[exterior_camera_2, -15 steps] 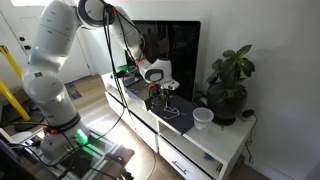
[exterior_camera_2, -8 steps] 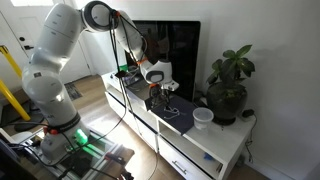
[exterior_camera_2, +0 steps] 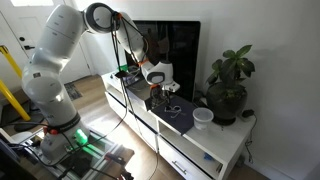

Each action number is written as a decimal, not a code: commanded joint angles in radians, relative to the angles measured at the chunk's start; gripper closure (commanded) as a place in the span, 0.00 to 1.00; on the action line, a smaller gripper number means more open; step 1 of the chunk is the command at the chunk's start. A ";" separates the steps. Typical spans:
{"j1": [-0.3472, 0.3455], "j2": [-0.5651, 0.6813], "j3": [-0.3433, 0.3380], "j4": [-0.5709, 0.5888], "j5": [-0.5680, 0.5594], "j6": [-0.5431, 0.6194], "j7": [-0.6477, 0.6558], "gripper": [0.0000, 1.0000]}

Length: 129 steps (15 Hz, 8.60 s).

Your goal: Hang the white sunglasses on the edge of the blue box

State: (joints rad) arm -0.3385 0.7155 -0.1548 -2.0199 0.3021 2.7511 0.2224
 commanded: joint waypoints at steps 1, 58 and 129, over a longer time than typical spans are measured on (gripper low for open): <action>-0.015 -0.013 0.007 0.006 0.017 -0.049 -0.012 0.99; 0.180 -0.566 0.045 -0.607 0.859 -0.388 -1.843 0.99; 0.531 -0.605 -0.161 -0.736 0.378 0.129 -1.087 0.00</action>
State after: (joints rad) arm 0.1152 0.1817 -0.2480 -2.6748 0.8405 2.8574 -1.0603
